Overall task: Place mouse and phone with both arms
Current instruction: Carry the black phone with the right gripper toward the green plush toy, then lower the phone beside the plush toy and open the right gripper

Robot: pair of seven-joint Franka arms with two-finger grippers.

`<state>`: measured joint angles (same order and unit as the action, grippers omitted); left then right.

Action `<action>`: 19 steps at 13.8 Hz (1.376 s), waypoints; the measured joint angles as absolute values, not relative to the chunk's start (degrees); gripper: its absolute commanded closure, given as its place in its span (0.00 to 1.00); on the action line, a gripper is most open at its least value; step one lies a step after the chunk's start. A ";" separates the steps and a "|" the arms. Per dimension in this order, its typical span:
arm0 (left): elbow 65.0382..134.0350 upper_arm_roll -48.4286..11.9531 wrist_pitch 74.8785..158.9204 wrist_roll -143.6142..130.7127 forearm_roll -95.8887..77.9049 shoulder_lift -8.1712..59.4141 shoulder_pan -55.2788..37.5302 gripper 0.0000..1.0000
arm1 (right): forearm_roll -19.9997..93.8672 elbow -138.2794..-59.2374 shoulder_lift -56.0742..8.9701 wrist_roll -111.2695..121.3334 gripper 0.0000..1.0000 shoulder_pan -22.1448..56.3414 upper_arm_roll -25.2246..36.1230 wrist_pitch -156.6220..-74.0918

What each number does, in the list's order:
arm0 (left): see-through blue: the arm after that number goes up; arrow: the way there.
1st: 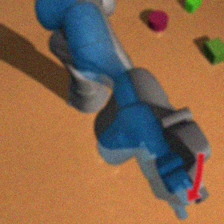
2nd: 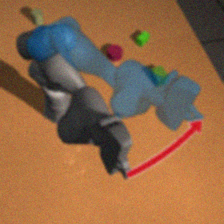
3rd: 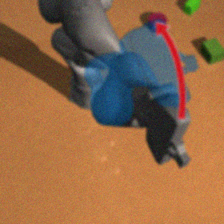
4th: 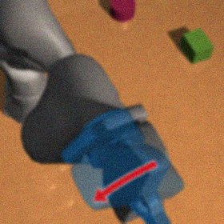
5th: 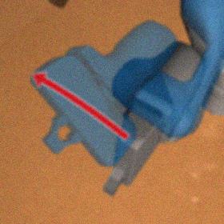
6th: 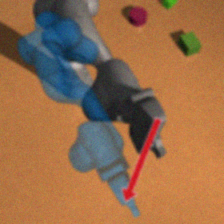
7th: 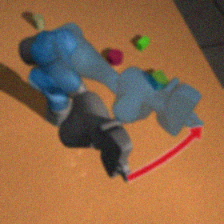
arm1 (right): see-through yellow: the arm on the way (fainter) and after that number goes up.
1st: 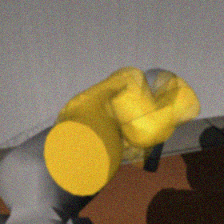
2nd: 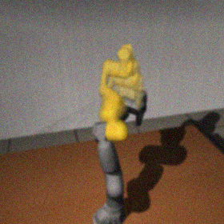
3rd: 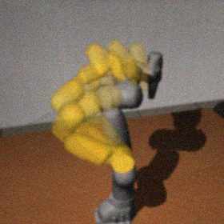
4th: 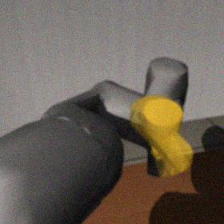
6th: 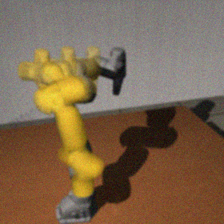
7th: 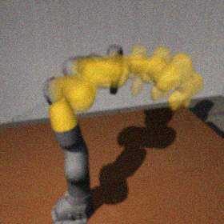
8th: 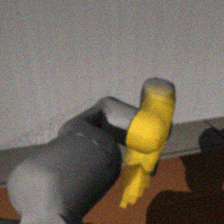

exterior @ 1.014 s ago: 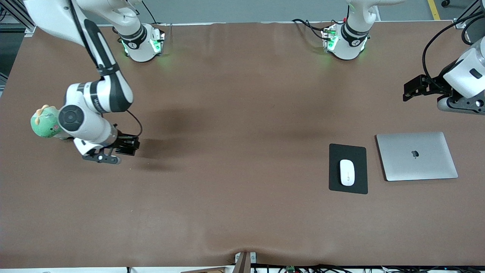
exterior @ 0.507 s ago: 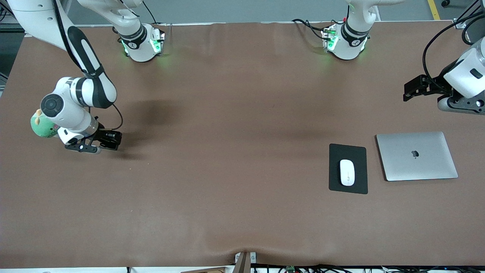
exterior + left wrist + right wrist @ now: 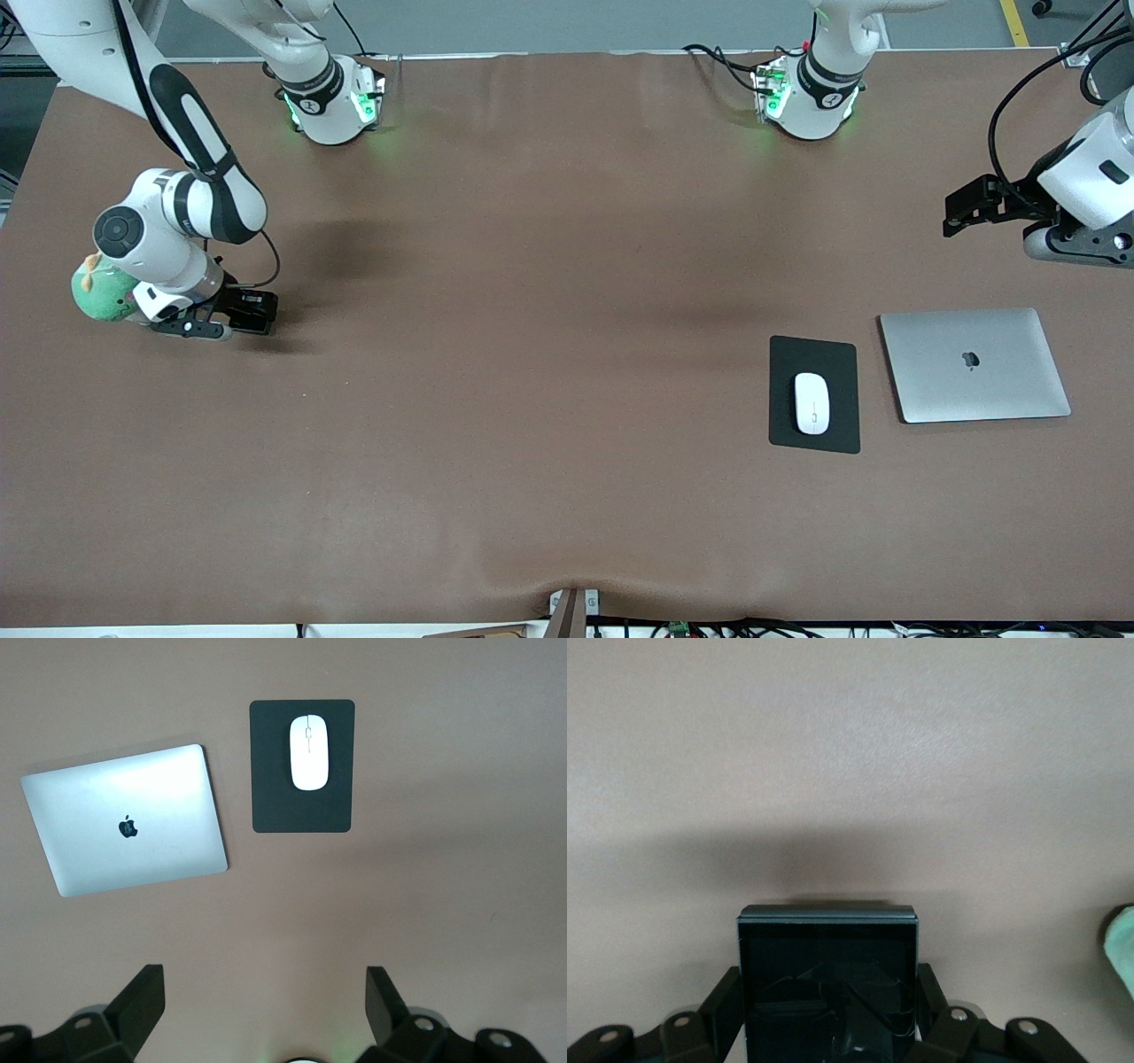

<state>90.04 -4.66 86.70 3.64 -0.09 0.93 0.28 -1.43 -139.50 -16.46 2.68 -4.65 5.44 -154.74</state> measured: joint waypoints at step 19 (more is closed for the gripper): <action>90.05 -4.66 86.70 3.64 -0.09 1.27 0.22 0.00 | -1.44 -119.72 -17.49 2.70 0.00 -2.65 4.06 -143.56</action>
<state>90.05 -4.66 86.70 3.64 -0.09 1.27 0.22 -1.44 -119.72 -17.49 2.70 -2.65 4.06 -143.56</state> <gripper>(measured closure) 0.000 0.000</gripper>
